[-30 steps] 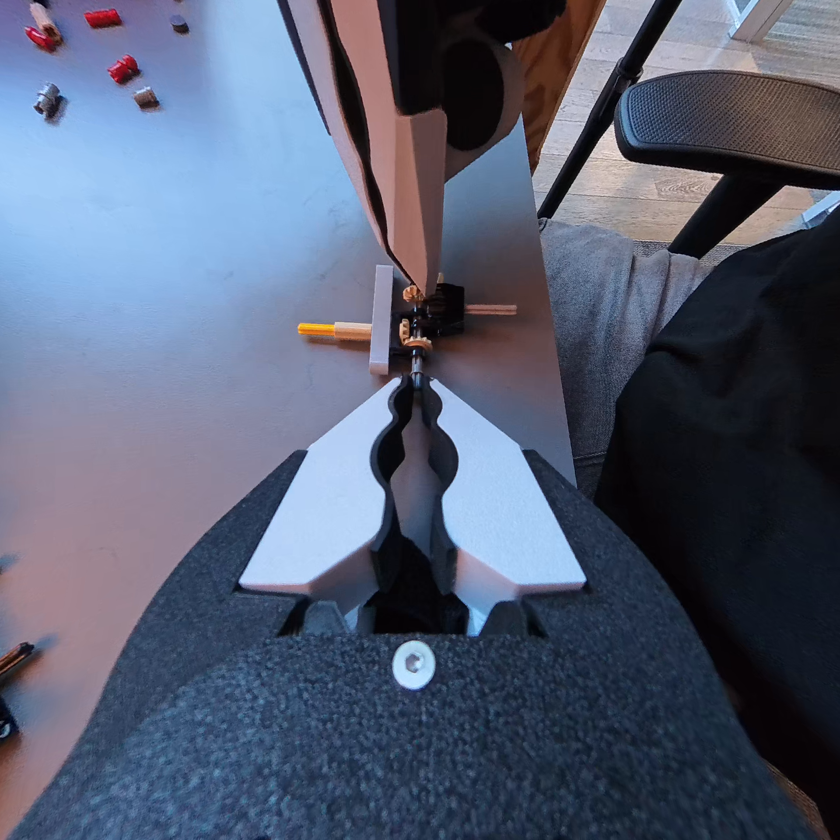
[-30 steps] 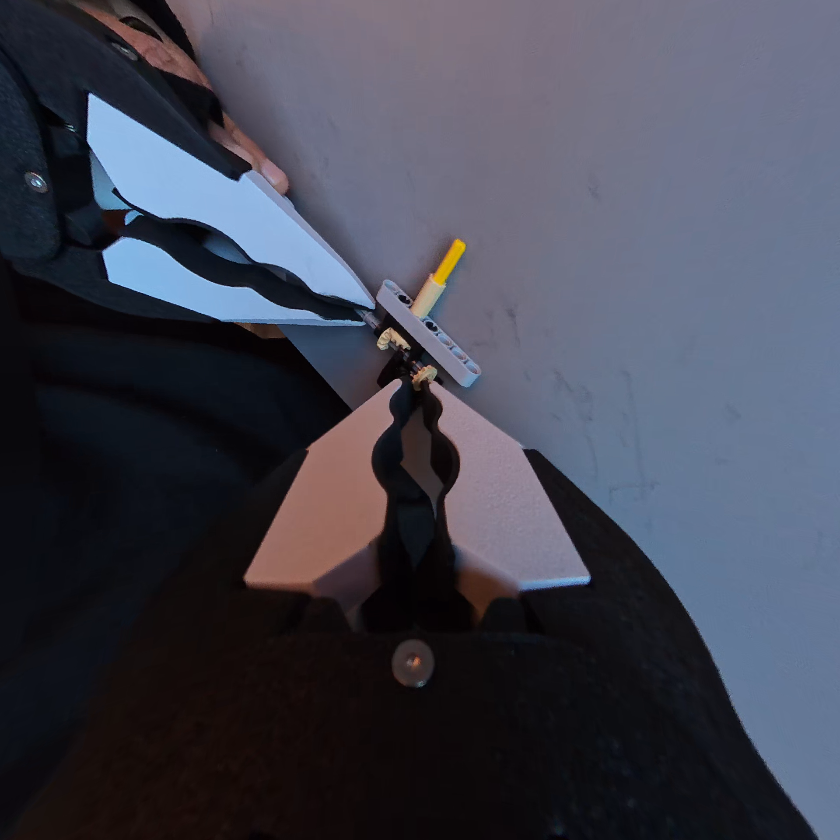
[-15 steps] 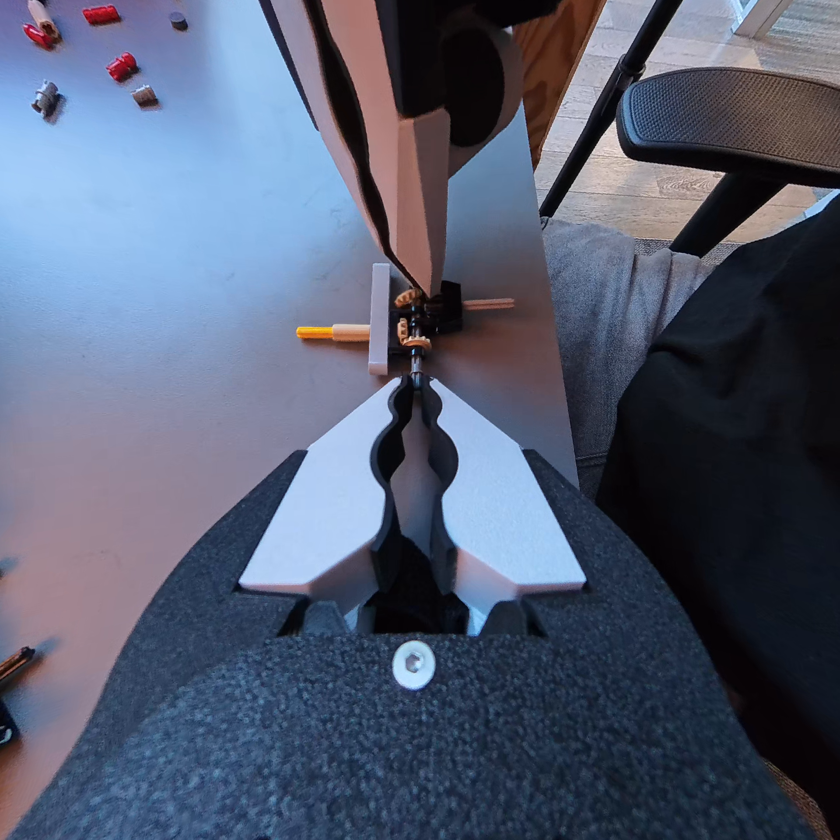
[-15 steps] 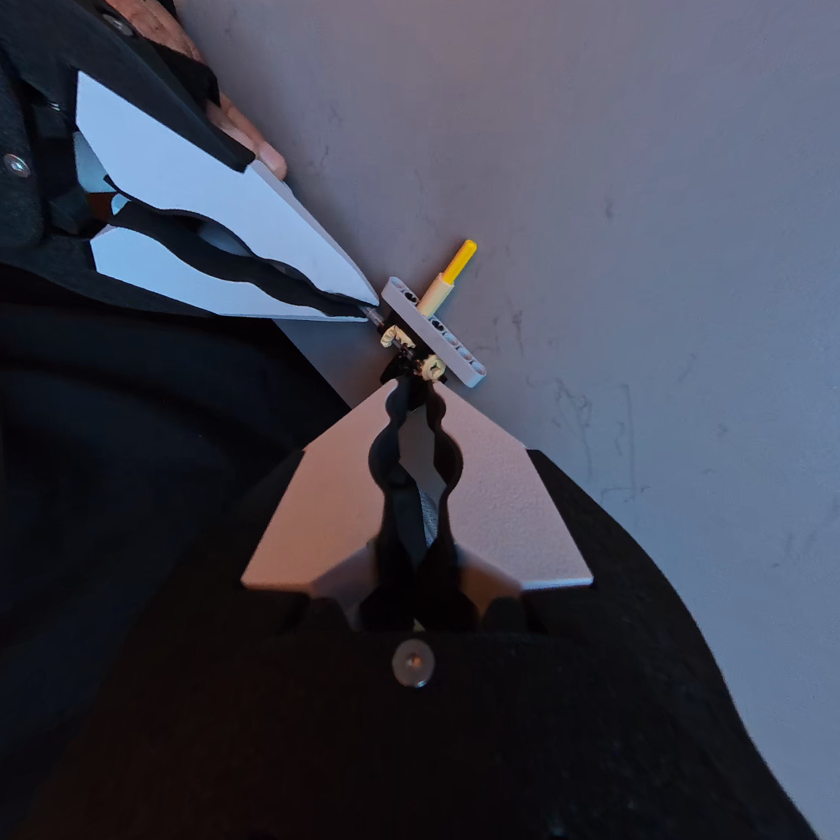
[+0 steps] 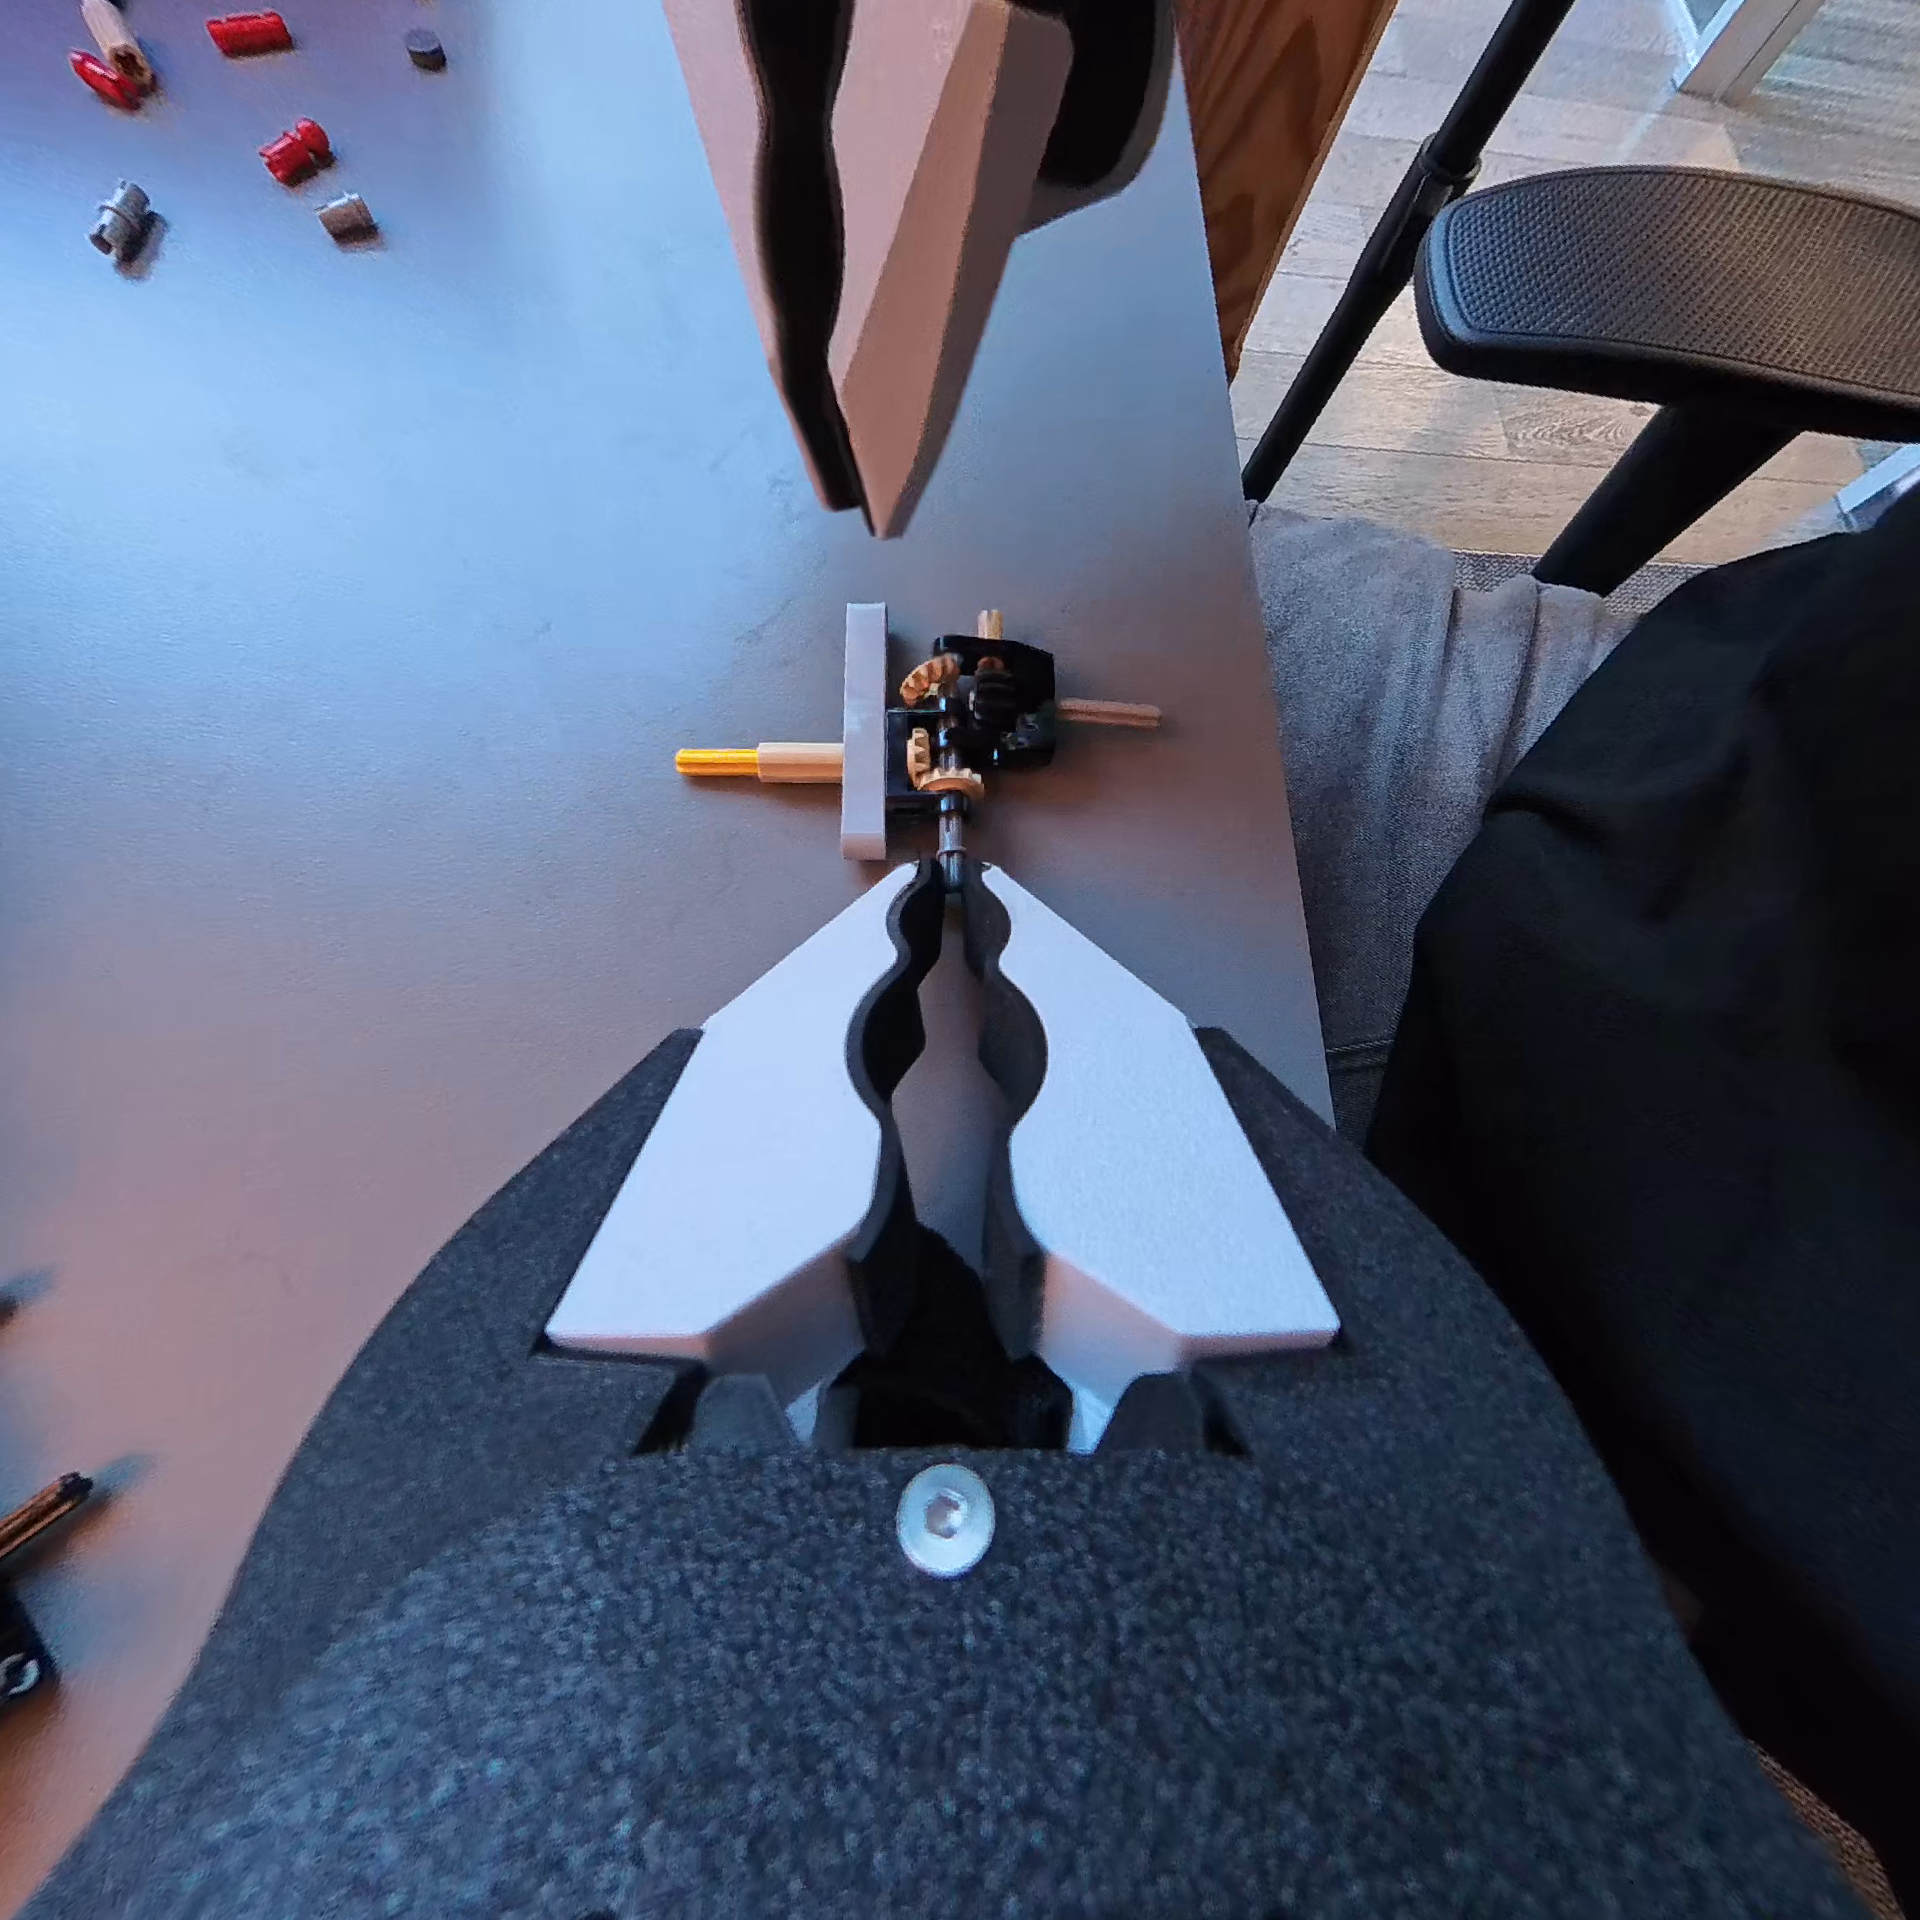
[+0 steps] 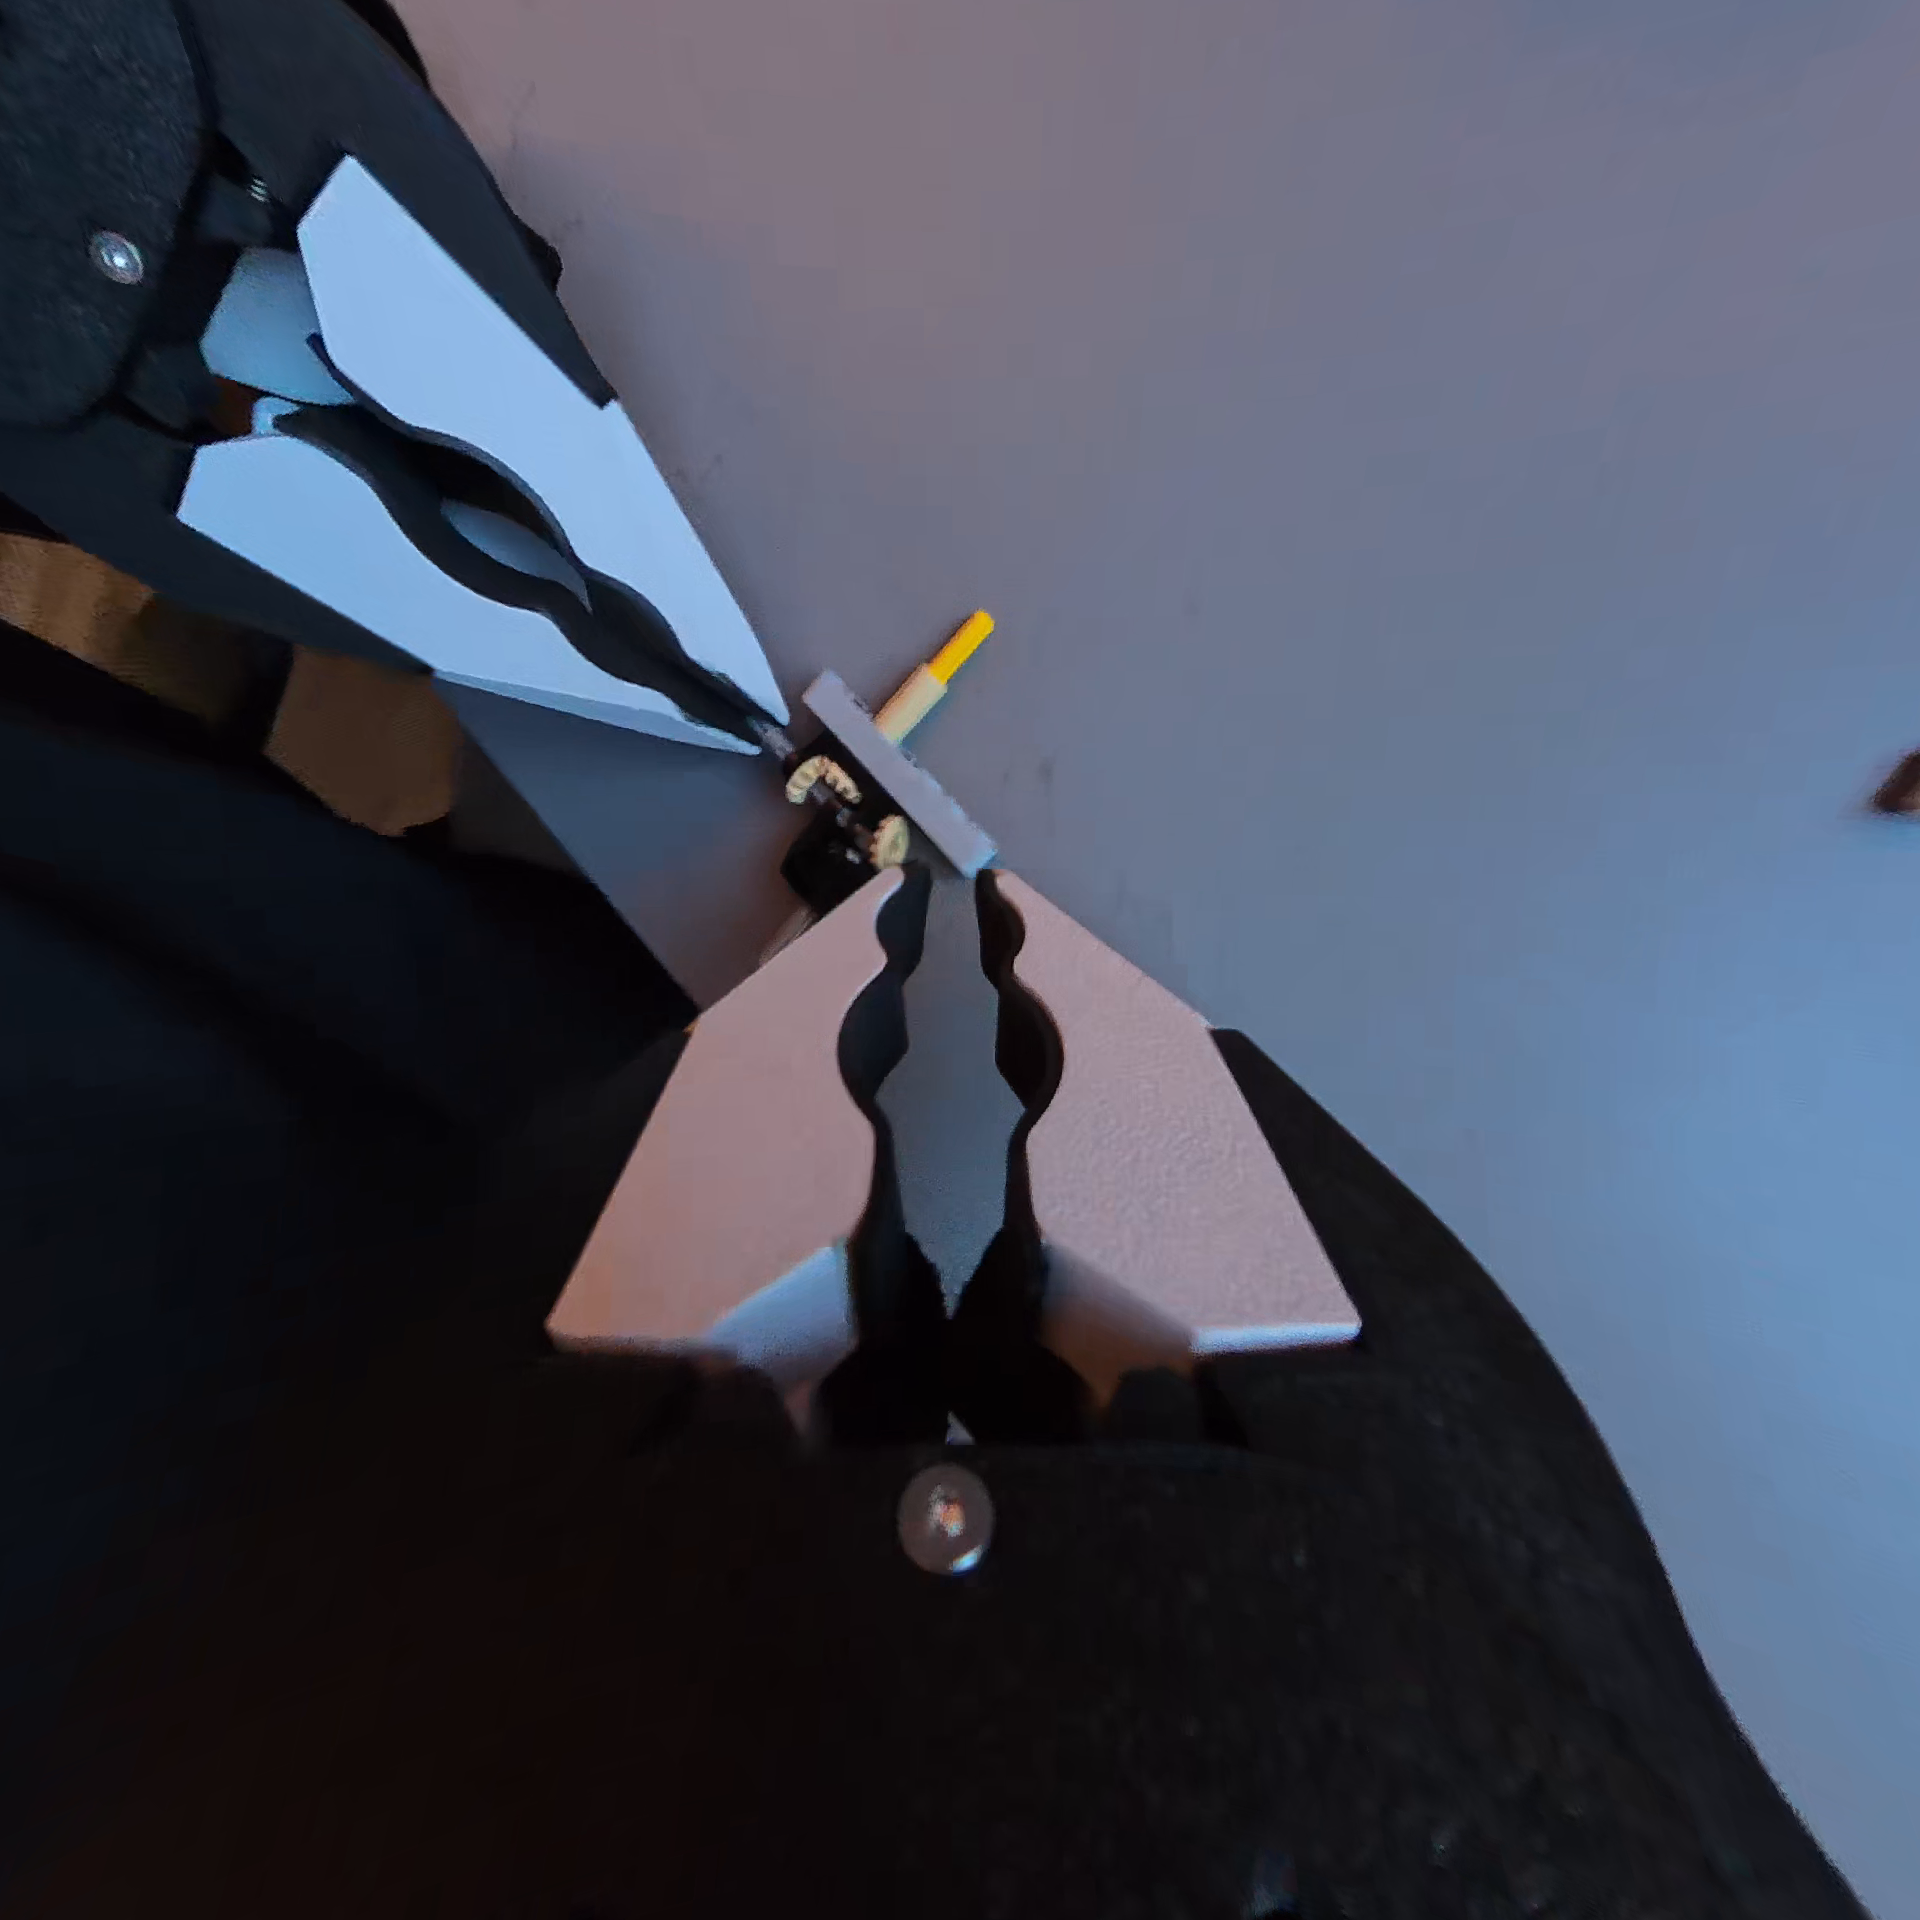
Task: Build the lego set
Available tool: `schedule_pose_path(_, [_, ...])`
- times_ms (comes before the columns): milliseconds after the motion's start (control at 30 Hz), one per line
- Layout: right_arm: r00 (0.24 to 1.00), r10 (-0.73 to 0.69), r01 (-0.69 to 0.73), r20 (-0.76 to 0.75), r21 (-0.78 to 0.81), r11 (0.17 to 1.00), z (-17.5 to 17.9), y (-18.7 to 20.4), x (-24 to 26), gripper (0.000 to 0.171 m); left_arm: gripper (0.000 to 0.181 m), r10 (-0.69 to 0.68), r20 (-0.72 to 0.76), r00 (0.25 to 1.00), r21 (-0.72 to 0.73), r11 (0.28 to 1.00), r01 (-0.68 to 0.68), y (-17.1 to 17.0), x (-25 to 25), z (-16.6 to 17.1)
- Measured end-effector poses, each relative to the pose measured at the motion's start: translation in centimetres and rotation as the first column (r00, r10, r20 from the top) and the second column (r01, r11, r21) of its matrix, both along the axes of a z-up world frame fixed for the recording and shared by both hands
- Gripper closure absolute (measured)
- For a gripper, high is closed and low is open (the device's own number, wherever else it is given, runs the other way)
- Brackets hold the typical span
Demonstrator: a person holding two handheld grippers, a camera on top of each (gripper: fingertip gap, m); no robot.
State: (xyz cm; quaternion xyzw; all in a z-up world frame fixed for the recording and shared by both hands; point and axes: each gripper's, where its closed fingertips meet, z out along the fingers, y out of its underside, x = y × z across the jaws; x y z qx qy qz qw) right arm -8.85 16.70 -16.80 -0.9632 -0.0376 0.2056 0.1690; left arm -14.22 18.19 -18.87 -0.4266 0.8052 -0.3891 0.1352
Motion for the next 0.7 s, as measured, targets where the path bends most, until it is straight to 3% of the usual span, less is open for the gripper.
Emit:
schedule_pose_path(133, [0.994,0.089,-0.081,-0.058,0.136,0.987,0.4,0.4,-1.5,0.162,0.180,0.000,-0.003,1.000,0.000,1.000,0.000,0.0,0.0,0.0])
schedule_pose_path(267, [0.991,0.136,-0.135,0.006,0.169,0.976,-0.4,0.4,-2.7,0.162,0.180,0.001,-0.004,1.000,0.000,1.000,-0.001,0.0,0.0,-0.1])
schedule_pose_path(367, [0.980,0.166,-0.185,0.112,0.189,0.964,-1.1,0.5,-2.6,0.164,0.180,-0.001,-0.005,1.000,0.001,1.000,0.001,0.0,0.0,-0.1])
schedule_pose_path(700, [0.981,0.153,-0.170,0.119,0.153,0.973,-1.5,0.4,-2.2,0.163,0.180,0.000,-0.006,1.000,0.001,1.000,0.000,0.0,0.0,-0.1])
